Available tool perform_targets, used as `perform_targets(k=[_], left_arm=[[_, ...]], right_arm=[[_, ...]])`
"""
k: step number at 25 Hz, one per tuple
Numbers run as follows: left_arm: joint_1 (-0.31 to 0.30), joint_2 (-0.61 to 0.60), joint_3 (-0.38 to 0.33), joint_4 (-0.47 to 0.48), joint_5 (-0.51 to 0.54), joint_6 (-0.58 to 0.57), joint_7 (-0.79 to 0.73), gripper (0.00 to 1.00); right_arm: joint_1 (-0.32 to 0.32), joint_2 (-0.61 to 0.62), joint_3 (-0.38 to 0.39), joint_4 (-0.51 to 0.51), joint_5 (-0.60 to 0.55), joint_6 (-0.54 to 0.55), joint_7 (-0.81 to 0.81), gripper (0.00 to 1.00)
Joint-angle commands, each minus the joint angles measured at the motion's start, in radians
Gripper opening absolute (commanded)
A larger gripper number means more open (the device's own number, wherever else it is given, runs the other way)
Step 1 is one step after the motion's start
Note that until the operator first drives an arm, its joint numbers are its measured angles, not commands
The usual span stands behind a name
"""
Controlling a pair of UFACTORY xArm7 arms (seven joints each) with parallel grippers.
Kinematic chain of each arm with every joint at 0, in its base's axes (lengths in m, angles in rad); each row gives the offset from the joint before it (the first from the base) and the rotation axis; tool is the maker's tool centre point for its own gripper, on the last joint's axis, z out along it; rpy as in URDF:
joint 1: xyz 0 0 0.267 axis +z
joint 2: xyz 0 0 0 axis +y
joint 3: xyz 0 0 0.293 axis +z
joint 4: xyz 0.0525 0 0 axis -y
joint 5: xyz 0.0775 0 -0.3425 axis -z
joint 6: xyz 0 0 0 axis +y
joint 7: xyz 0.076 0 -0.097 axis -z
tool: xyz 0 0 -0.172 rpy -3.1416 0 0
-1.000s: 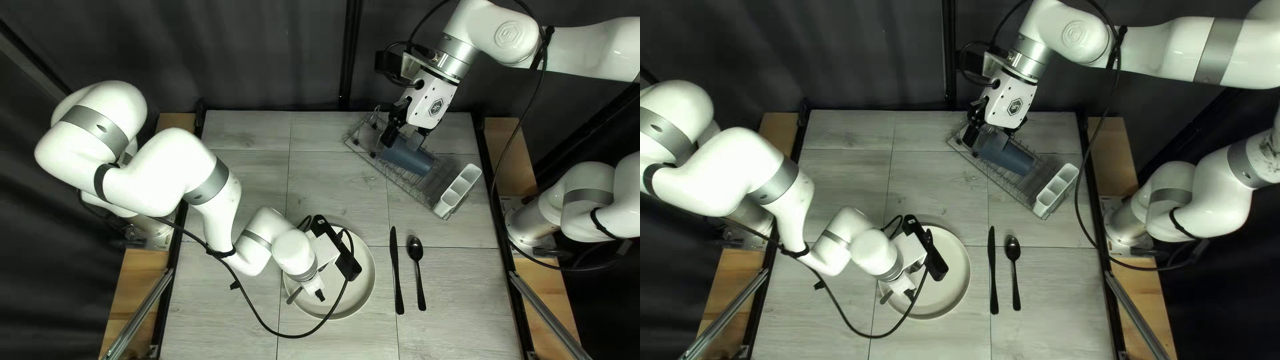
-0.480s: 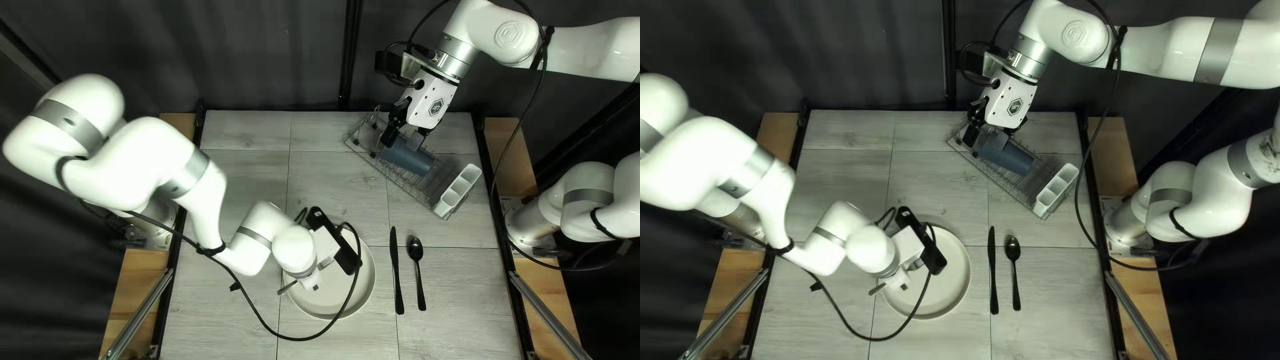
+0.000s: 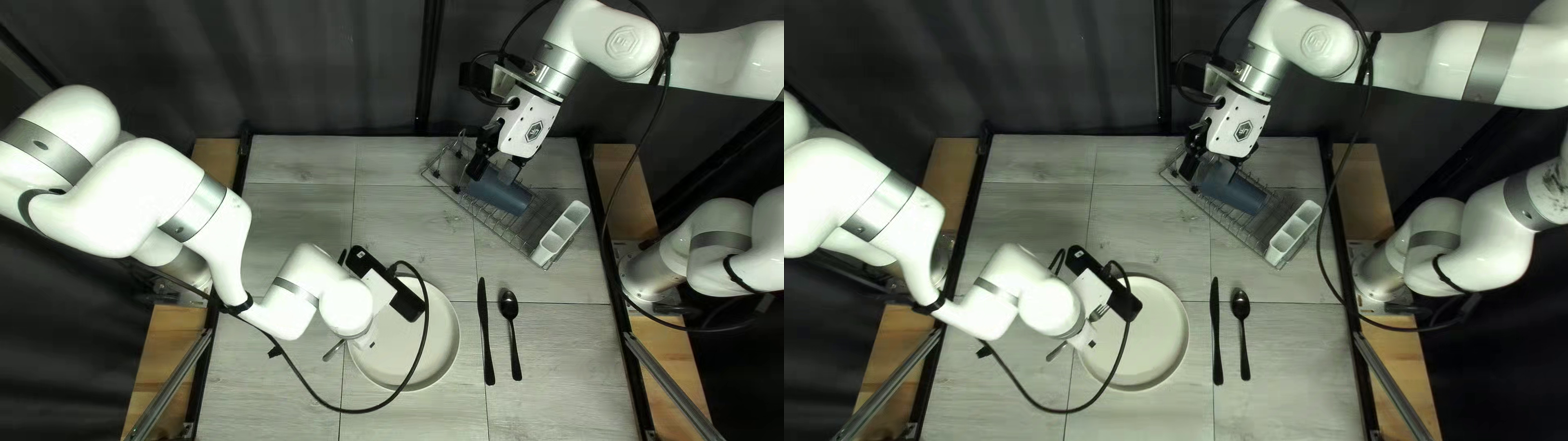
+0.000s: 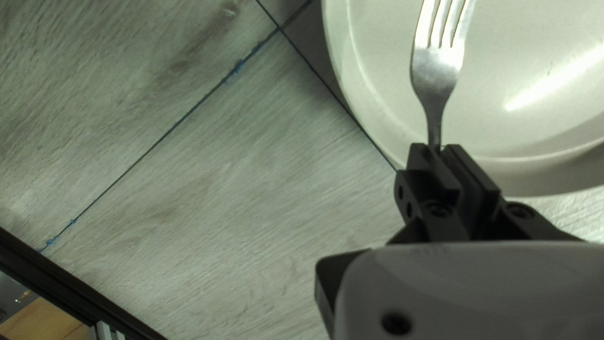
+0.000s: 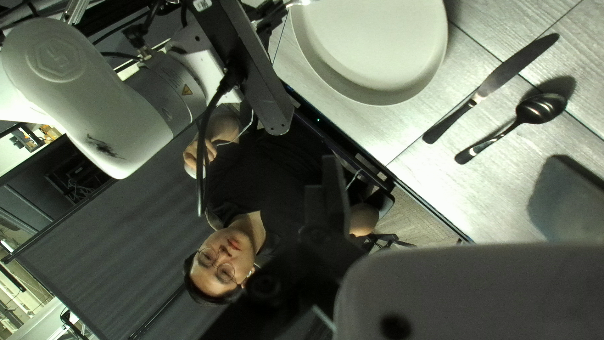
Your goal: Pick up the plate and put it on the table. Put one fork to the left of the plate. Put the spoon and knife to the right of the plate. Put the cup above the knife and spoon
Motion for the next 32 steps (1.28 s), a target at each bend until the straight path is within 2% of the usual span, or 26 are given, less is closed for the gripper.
perform_targets(k=[1, 5, 10, 22, 32], left_arm=[[-0.019, -0.071, -0.009, -0.045, 0.028, 0.022, -0.284, 0.00], [-0.024, -0.156, -0.024, -0.157, 0.011, -0.025, -0.467, 0.00], [-0.031, -0.177, -0.038, -0.231, 0.011, -0.077, -0.599, 0.00], [-0.024, -0.160, -0.035, -0.292, 0.011, -0.155, -0.670, 0.00], [-0.013, -0.086, -0.026, -0.289, 0.129, -0.229, -0.711, 0.00]], right_arm=[[0.000, 0.000, 0.000, 0.000, 0.000, 0.000, 0.000, 1.00], [0.000, 0.000, 0.000, 0.000, 0.000, 0.000, 0.000, 1.00], [0.000, 0.000, 0.000, 0.000, 0.000, 0.000, 0.000, 1.00], [0.000, 0.000, 0.000, 0.000, 0.000, 0.000, 0.000, 1.00], [0.000, 0.000, 0.000, 0.000, 0.000, 0.000, 0.000, 1.00]])
